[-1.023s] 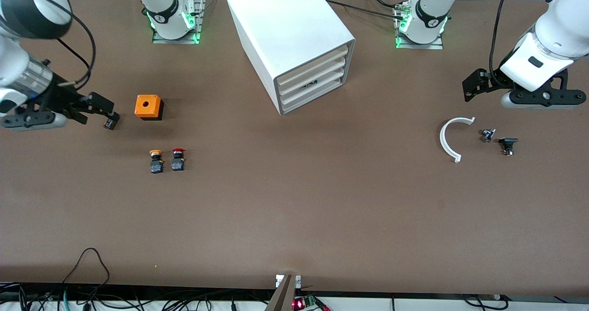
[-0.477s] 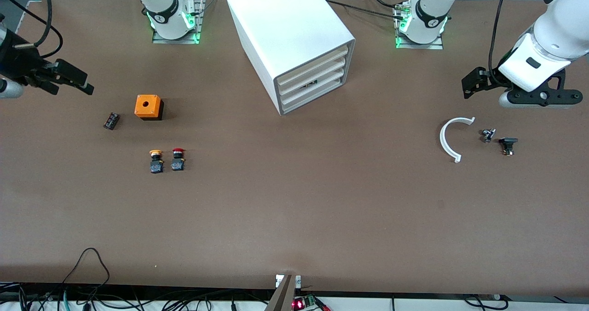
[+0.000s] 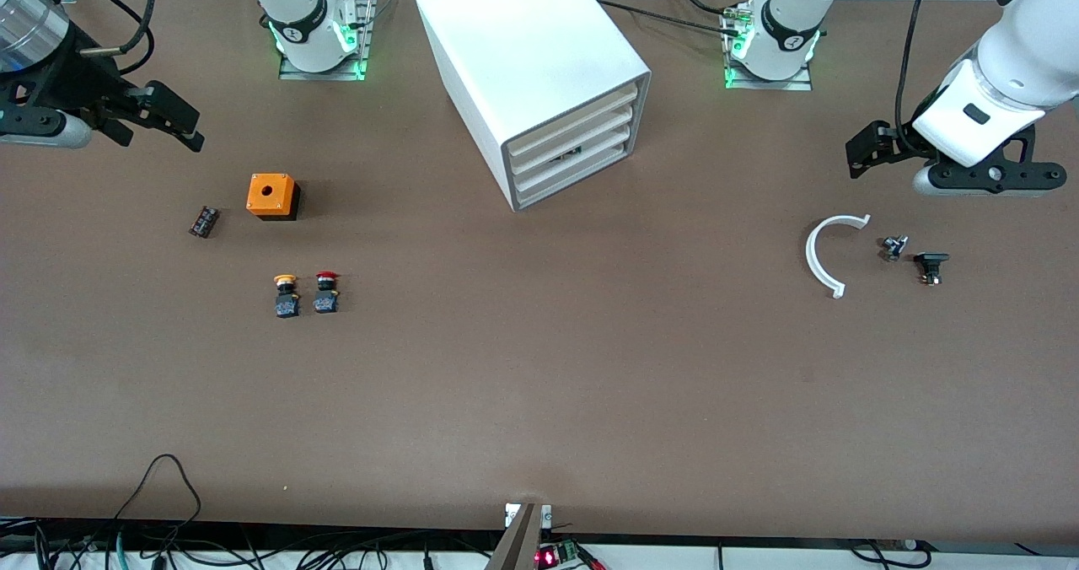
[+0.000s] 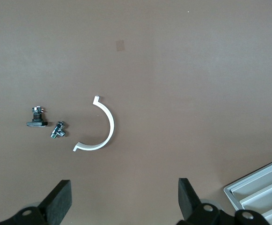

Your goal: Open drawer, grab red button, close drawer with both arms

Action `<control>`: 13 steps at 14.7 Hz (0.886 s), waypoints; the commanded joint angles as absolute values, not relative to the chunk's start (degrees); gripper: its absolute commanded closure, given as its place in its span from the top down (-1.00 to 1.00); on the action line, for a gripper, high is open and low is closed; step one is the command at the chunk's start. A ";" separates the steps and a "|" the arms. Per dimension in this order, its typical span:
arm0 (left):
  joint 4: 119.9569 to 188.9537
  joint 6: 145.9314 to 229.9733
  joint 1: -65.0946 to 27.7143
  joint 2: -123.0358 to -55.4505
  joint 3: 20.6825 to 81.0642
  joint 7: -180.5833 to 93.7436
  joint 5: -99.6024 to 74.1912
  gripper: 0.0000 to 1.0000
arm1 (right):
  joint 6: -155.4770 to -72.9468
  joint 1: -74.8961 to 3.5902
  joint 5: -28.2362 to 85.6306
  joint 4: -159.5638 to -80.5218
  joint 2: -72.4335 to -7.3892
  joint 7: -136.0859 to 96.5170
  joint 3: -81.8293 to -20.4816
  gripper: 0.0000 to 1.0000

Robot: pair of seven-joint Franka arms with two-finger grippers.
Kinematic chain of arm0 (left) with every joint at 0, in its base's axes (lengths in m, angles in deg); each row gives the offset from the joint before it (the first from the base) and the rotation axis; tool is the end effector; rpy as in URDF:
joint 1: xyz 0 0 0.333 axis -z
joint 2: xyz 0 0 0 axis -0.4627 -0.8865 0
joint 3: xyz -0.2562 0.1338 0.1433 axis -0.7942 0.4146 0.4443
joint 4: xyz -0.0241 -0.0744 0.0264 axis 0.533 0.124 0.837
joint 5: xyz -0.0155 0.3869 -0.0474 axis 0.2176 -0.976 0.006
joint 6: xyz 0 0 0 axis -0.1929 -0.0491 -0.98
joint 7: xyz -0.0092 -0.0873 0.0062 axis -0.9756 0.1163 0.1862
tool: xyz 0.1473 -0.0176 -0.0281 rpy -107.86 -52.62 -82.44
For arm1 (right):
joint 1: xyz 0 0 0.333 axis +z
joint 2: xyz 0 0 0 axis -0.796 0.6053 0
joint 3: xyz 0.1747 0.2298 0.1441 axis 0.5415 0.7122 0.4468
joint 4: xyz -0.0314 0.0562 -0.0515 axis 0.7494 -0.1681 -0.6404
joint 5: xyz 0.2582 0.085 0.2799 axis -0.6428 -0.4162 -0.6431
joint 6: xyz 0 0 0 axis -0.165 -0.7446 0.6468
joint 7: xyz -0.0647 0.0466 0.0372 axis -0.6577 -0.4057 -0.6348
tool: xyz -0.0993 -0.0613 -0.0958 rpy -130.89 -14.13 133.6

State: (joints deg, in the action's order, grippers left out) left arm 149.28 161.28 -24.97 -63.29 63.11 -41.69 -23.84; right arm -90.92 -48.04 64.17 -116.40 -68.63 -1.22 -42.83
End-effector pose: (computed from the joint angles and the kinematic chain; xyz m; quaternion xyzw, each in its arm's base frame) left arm 0.5393 -0.0758 0.5551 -0.9993 0.0043 0.0301 0.0236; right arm 0.5226 0.0747 0.5969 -0.9984 0.0521 -0.0162 0.0136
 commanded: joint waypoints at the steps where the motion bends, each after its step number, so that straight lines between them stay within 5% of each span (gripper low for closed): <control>1: 149.66 160.53 -24.40 -62.22 63.93 -43.02 -22.93 0.99 | -89.91 -56.52 64.14 -115.94 -69.00 -3.49 -36.48 1.00; 13: 149.58 160.44 -24.40 -62.13 63.93 -43.02 -23.01 0.99 | -88.15 -57.50 62.82 -113.83 -69.88 -14.41 -37.09 1.00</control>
State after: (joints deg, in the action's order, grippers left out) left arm 149.28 161.19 -24.95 -63.24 63.14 -41.69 -23.84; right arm -89.79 -56.55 63.00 -115.24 -70.01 -12.01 -37.49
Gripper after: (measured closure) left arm 0.000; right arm 0.000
